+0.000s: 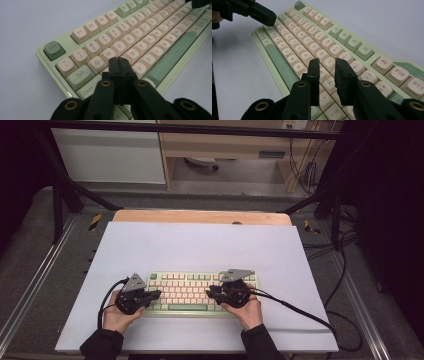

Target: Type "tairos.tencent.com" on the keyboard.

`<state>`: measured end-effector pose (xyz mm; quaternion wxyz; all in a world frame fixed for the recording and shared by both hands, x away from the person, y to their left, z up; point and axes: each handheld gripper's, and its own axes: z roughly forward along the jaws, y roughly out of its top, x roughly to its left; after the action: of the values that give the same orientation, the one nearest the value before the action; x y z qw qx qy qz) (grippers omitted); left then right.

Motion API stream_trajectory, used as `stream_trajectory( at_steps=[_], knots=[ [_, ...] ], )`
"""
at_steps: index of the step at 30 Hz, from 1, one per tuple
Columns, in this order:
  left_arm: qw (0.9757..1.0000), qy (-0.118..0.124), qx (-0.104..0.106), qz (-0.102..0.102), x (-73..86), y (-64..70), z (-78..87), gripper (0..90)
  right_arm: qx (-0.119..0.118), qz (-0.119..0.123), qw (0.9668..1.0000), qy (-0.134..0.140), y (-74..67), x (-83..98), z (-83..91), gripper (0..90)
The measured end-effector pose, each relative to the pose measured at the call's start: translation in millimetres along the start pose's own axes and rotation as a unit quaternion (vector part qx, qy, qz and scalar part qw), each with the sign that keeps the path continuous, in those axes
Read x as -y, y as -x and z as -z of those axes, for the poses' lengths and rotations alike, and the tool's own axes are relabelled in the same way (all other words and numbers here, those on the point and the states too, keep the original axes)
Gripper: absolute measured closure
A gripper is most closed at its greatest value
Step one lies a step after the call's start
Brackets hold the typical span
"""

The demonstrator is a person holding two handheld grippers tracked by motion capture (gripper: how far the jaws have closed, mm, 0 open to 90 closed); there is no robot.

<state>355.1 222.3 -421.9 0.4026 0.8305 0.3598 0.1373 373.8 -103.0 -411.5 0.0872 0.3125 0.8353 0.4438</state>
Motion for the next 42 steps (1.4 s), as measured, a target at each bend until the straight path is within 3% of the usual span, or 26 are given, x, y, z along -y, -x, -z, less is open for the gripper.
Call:
stream_trajectory(
  at_steps=[11,16,28,42],
  knots=[
    [1.0000,0.000,0.000,-0.001,-0.3,0.1,0.5,89.8,-0.008,-0.027,0.9996,-0.004,0.0,-6.8,-21.3,87.9],
    [1.0000,0.001,0.000,-0.001,-0.4,0.1,0.8,89.8,-0.008,-0.028,0.9995,-0.011,-0.2,-8.5,-27.9,90.0],
    [1.0000,0.003,0.000,-0.003,-0.8,0.3,1.3,89.8,-0.001,-0.027,0.9994,-0.022,-2.0,-8.9,-44.6,90.0],
    [1.0000,0.003,0.000,-0.003,-0.7,0.1,1.6,89.8,0.016,-0.022,0.9993,-0.024,0.4,-9.5,-44.1,90.0]
  ],
)
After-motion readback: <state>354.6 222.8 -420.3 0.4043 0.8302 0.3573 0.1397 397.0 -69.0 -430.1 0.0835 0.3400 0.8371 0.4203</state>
